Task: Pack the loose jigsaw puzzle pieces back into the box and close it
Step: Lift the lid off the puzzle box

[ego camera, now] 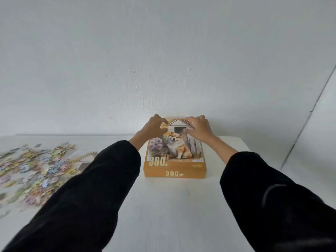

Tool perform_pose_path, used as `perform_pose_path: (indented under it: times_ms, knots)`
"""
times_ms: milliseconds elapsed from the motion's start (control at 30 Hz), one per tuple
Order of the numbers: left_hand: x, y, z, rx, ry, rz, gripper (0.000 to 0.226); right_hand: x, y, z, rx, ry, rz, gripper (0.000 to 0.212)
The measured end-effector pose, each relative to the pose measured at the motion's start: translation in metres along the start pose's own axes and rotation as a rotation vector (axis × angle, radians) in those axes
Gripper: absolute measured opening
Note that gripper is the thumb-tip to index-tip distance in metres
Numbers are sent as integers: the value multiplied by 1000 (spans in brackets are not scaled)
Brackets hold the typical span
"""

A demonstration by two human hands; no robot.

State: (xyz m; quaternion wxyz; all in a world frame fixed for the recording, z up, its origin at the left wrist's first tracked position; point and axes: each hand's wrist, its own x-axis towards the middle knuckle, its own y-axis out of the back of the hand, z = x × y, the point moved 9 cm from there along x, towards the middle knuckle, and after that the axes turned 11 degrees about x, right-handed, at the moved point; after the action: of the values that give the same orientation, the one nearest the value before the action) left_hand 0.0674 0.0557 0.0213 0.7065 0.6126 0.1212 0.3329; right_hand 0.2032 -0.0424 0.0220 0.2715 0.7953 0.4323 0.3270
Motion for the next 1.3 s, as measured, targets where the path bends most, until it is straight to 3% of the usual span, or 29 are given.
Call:
perform_pose_path:
  times_ms: [133,300,467,767,1300]
  knots:
    - [-30,-34,-19,-18,148,-70,54,-22,-22,20,-49,-96,-183,66]
    - [-51,-54,-23,-158,240,-109,60,-52,-48,40,168,-269,-295,66]
    - [-57,-64,-33,-341,370,-141,69,-59,-52,41,314,-319,-269,71]
    - [-60,-69,-44,-513,390,-118,76,-68,-44,44,518,-316,-68,66]
    - [-99,-43,-31,-544,339,-21,75,-116,-22,6,491,-253,3,65]
